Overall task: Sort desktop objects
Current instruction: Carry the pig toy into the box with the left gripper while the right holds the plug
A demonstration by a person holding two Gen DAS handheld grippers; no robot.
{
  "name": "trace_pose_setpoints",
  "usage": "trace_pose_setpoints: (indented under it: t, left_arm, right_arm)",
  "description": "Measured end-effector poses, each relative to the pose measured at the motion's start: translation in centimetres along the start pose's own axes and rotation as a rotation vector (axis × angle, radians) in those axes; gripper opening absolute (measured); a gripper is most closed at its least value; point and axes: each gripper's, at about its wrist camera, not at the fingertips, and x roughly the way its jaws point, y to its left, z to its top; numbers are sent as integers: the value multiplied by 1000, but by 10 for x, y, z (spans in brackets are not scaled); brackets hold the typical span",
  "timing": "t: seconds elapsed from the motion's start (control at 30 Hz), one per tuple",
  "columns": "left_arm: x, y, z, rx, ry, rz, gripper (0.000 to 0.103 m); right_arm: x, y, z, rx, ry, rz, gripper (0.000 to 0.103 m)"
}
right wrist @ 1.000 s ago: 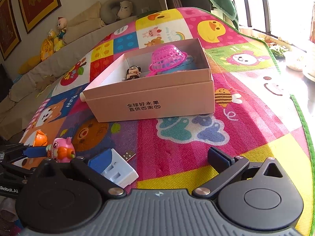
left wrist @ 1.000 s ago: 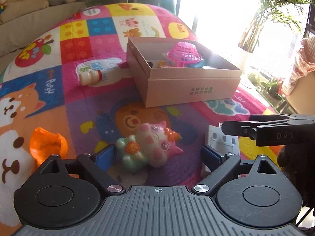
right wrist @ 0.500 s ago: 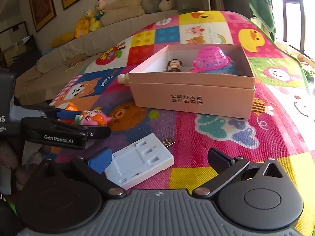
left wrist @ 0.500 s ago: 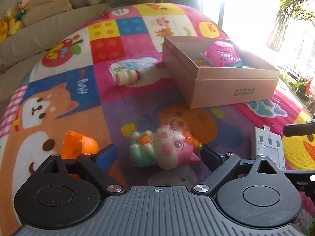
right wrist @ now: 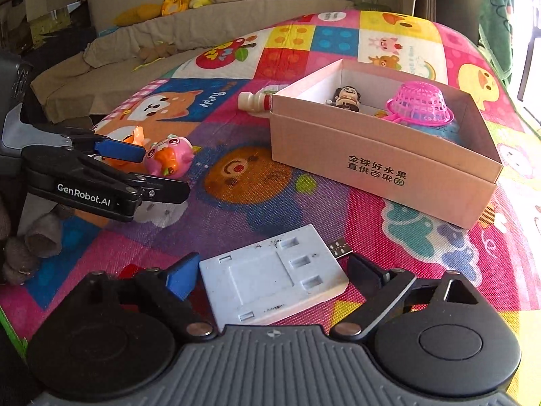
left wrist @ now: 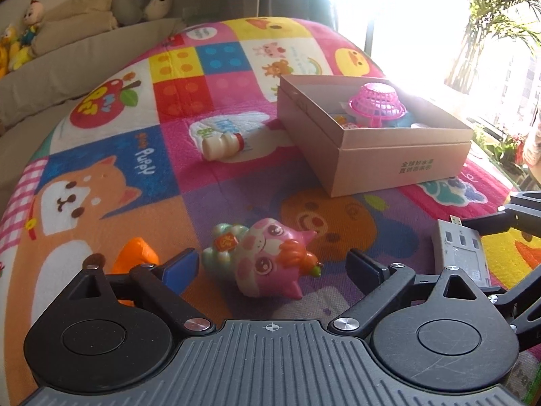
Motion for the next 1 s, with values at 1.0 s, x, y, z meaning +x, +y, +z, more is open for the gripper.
trace_pose_setpoints:
  t: [1.0]
  left_arm:
    - [-15,-29,0,52,-18,-68,76]
  right_arm:
    - [-44,3,-9,-4,-48,-119,89]
